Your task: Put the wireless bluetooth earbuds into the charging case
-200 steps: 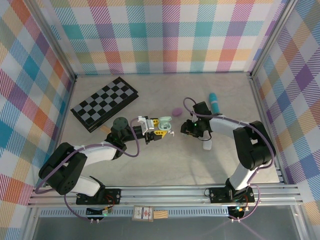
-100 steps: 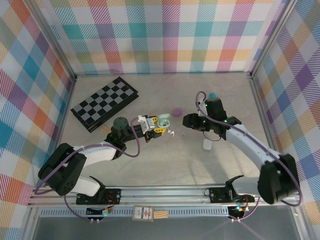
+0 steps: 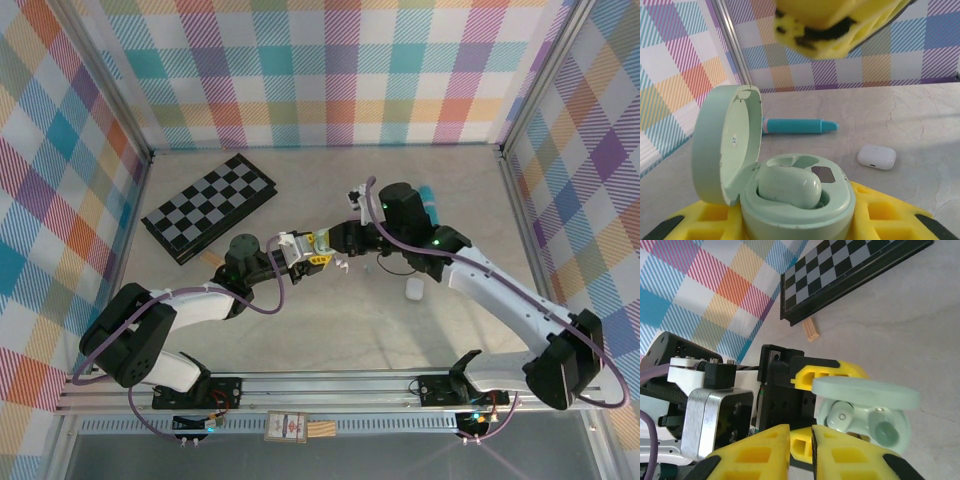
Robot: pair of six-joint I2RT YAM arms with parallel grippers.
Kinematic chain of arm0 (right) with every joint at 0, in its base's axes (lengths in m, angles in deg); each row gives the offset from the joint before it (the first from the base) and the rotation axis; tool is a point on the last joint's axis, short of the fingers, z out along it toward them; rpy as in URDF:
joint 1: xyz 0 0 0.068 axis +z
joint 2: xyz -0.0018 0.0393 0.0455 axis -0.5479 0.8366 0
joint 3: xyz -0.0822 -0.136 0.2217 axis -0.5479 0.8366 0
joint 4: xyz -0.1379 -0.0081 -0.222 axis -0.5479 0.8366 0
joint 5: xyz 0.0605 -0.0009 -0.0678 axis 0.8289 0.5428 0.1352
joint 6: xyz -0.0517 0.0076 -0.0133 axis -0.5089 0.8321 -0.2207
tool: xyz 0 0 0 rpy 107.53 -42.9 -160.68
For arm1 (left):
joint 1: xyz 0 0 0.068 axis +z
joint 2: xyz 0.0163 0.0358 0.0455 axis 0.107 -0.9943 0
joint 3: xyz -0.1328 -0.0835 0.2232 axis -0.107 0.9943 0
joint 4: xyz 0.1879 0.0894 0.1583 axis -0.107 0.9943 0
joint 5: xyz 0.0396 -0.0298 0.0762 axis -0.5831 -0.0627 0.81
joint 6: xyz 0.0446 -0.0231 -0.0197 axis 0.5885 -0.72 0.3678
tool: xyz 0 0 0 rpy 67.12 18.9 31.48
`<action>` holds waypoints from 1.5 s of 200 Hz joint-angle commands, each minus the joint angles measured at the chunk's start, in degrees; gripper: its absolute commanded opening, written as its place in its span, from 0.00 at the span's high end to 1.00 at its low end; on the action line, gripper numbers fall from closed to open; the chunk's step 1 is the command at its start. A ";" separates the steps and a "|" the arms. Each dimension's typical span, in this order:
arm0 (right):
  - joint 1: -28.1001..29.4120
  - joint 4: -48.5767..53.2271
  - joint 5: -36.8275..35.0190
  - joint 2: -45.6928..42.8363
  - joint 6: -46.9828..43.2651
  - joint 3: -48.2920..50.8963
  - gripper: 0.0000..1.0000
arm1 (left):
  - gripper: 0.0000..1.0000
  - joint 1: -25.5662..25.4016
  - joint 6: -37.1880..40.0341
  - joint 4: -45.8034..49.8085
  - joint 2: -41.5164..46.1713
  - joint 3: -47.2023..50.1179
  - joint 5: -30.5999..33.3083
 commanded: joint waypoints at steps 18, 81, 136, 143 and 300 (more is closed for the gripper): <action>0.93 -0.18 0.52 3.31 -1.19 -1.70 0.83 | 0.67 0.45 1.90 0.16 1.21 -0.47 -0.30; 1.55 -0.30 -0.58 5.44 -1.02 -0.85 0.84 | 0.67 0.44 1.47 -0.09 1.45 -0.92 -0.84; 2.39 0.25 -0.73 6.73 -1.47 -1.64 0.80 | 0.67 0.37 0.97 -0.03 2.03 -0.91 -0.64; 2.39 0.37 -1.09 6.39 -1.62 -1.65 0.79 | 0.67 0.43 0.95 -0.02 2.03 -0.83 -0.55; 4.18 5.73 -8.16 8.00 -1.91 -5.05 0.69 | 0.67 0.37 0.90 0.08 1.17 -0.91 -0.55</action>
